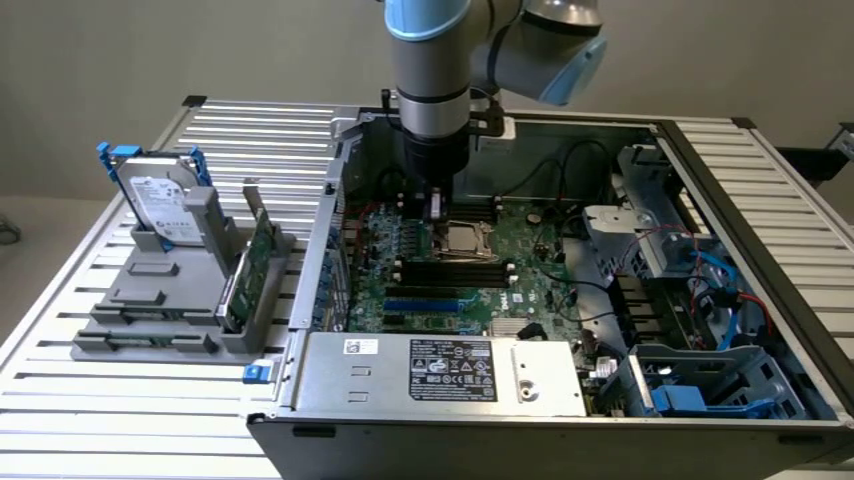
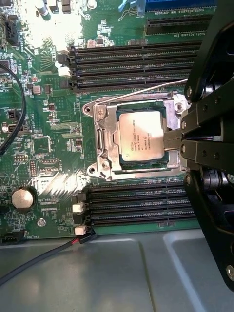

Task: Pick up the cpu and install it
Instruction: 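Close the cpu cover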

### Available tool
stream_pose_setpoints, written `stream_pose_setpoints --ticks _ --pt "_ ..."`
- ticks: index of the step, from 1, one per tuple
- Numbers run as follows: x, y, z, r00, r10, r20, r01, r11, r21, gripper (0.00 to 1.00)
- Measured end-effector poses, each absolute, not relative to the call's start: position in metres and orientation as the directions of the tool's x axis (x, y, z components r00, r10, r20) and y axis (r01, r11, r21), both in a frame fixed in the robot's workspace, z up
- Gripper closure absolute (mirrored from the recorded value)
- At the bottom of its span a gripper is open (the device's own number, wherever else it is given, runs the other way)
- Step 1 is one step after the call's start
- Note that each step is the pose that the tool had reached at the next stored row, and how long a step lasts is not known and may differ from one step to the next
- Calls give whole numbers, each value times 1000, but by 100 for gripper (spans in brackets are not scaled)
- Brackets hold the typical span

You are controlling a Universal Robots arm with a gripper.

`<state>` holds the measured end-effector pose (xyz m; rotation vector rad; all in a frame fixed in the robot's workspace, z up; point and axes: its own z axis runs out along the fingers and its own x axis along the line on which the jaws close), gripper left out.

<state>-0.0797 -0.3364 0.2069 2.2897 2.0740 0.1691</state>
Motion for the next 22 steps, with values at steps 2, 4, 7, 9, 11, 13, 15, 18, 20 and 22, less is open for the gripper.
stream_pose_setpoints --ticks 2,4,7,9,11,13,15,18,20,22 --pt "-81 -336 205 98 994 47 989 -102 108 89" --pt "-81 -336 204 99 994 45 989 -103 109 89" --pt "-81 -336 202 99 994 43 989 -103 109 89" --pt "-81 -336 201 99 994 41 989 -103 109 89" --pt "-81 -337 199 99 994 39 989 -103 109 89" --pt "-81 -336 198 99 994 38 989 -103 109 89" --pt "-81 -336 198 99 994 37 989 -103 109 89" --pt "-81 -336 204 100 994 39 989 -103 108 89" --pt "-81 -336 211 100 994 37 989 -103 105 89" --pt "-81 -336 212 100 994 37 989 -103 105 89"
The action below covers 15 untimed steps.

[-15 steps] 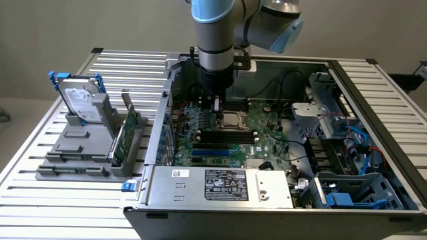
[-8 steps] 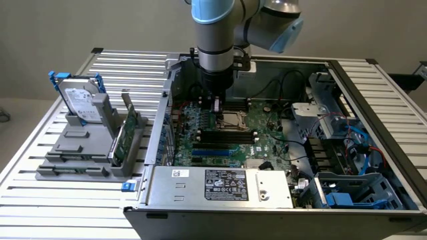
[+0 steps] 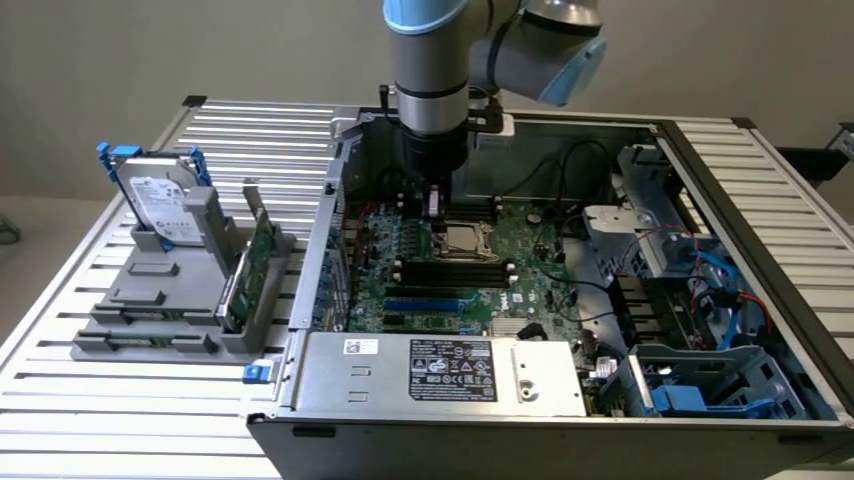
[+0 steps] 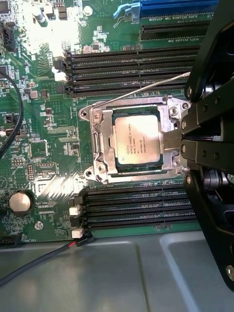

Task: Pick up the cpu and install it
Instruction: 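Close the cpu cover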

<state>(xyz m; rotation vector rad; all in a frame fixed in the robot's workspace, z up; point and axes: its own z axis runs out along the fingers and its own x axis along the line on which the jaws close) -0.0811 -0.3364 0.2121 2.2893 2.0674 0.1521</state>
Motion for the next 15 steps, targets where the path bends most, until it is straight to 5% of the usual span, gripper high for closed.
stream_pose_setpoints --ticks 15 --pt "-98 -337 233 99 994 38 989 -103 106 89"
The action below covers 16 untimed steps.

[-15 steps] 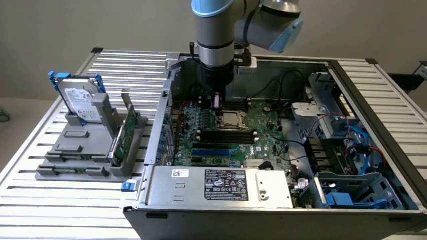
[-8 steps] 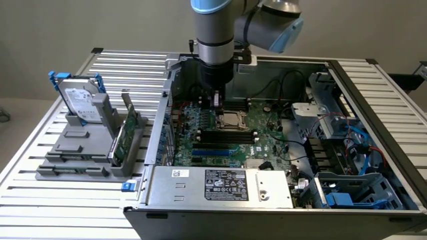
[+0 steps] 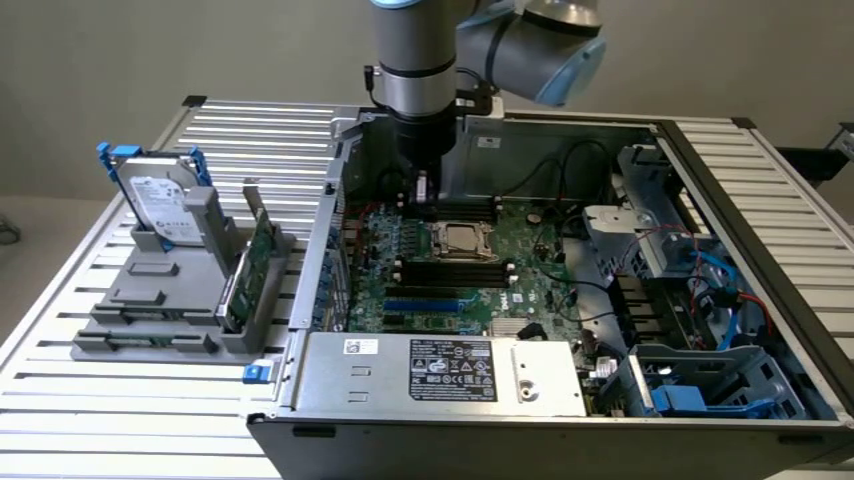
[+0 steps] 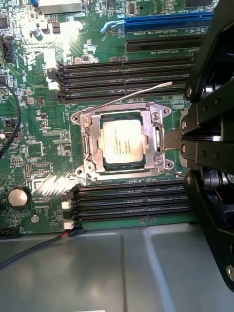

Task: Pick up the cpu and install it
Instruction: 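Close the cpu cover, then install the first cpu locking lever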

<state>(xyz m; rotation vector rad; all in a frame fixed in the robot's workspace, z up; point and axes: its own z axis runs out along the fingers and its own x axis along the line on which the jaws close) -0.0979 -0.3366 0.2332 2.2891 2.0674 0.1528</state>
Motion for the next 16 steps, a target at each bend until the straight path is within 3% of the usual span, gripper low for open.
stream_pose_setpoints --ticks 16 --pt "-112 -337 235 99 994 38 989 -103 109 89"
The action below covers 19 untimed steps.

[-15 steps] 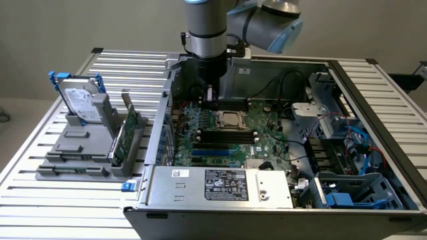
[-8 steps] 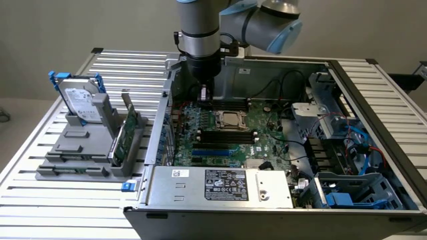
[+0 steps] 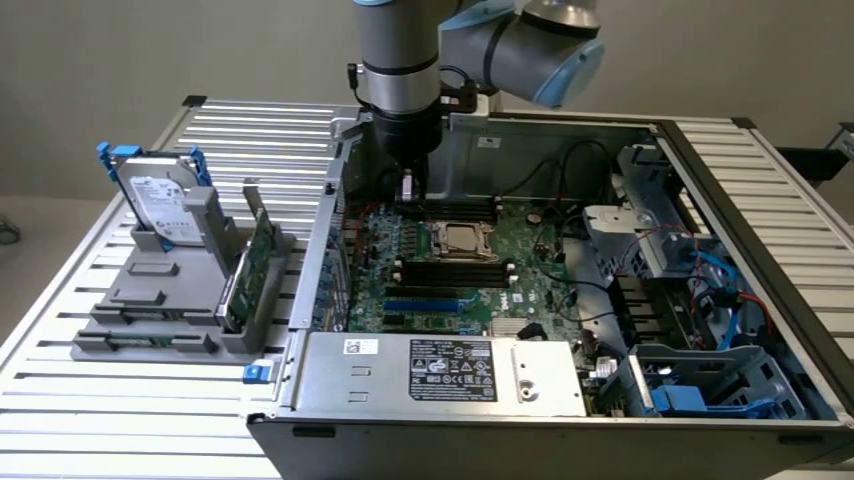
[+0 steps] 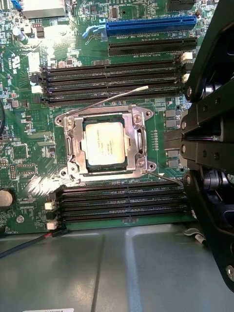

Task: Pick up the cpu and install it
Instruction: 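Install the first cpu locking lever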

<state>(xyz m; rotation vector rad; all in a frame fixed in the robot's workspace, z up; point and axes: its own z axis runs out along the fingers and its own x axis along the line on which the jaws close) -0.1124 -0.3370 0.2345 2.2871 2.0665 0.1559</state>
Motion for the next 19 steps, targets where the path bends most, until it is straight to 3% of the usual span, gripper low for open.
stream_pose_setpoints --ticks 9,19 --pt "-112 -338 235 110 993 41 988 -114 108 89" --pt "-112 -338 235 248 967 48 962 -252 107 89"
